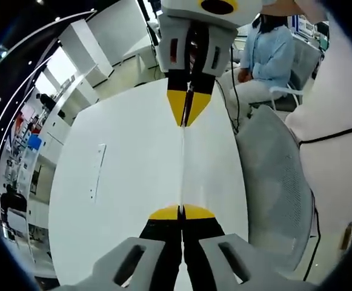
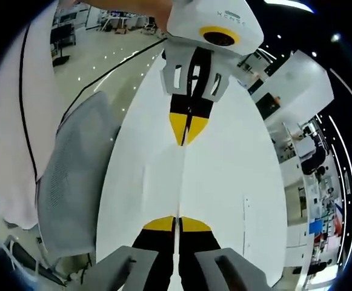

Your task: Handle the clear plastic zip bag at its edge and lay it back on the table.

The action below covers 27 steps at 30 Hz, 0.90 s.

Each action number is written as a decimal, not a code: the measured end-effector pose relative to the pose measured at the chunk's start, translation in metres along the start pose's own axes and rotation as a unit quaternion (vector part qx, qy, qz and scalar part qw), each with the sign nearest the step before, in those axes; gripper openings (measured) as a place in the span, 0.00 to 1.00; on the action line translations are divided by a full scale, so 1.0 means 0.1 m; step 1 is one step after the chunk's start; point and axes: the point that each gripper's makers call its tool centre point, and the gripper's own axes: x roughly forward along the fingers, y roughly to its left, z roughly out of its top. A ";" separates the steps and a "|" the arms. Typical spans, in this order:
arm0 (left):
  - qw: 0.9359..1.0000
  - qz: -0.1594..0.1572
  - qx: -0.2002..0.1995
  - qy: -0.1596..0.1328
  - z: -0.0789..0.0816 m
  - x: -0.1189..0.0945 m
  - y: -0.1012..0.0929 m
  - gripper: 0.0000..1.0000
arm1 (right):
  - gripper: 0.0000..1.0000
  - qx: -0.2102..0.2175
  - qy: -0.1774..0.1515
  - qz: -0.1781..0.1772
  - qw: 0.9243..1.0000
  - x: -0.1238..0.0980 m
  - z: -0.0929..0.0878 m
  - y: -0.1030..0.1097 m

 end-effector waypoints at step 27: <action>1.000 0.004 -0.008 -0.003 -0.03 -0.01 0.03 0.00 | 0.00 0.017 0.011 0.007 1.000 -0.03 -0.24 0.02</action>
